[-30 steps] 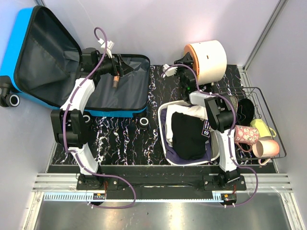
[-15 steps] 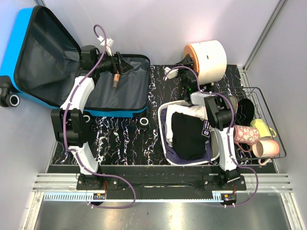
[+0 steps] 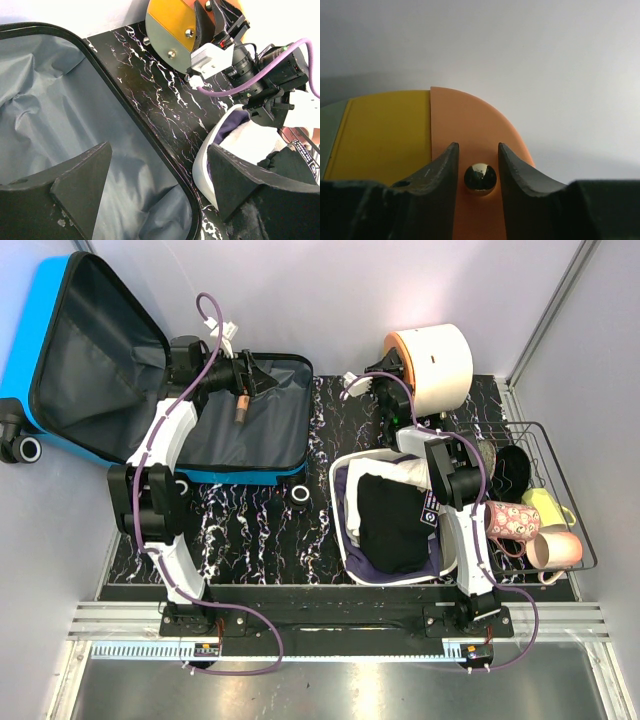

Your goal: Open, take out, and arrange the luggage

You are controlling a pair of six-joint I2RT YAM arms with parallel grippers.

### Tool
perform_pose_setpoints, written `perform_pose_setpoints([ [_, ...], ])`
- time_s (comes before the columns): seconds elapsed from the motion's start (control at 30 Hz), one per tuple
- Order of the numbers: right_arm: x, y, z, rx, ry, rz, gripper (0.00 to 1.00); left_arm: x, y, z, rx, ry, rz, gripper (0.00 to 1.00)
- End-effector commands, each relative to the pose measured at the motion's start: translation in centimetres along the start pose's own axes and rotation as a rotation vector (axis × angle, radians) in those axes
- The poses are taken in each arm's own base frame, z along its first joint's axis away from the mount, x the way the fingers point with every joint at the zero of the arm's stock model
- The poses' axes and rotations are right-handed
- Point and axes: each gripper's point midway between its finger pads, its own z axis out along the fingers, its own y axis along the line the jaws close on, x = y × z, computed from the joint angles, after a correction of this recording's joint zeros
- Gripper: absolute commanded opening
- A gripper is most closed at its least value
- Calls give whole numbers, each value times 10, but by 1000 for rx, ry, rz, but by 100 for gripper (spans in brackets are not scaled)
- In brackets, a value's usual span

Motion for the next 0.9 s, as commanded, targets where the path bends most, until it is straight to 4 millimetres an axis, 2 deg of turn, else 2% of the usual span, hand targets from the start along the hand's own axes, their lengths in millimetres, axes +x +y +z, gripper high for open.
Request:
perform_pose_setpoints([
  [0.0, 6, -21, 4, 65, 17, 23, 37, -27, -8, -3, 31, -54, 67, 81],
  [0.03, 7, -19, 4, 61, 18, 20, 28, -28, -7, -3, 30, -57, 70, 81],
  [0.07, 6, -20, 4, 62, 14, 20, 25, -28, -7, -4, 30, -57, 72, 81],
  [0.27, -8, -18, 3, 58, -24, 19, 13, -29, -6, -4, 28, -59, 74, 81],
  [0.5, -46, -12, 0, 52, -87, 27, 12, -31, -6, -5, 24, -70, 72, 81],
  [0.87, -87, -15, -6, 57, -140, 62, 13, -27, -3, -7, 0, -78, 59, 81],
])
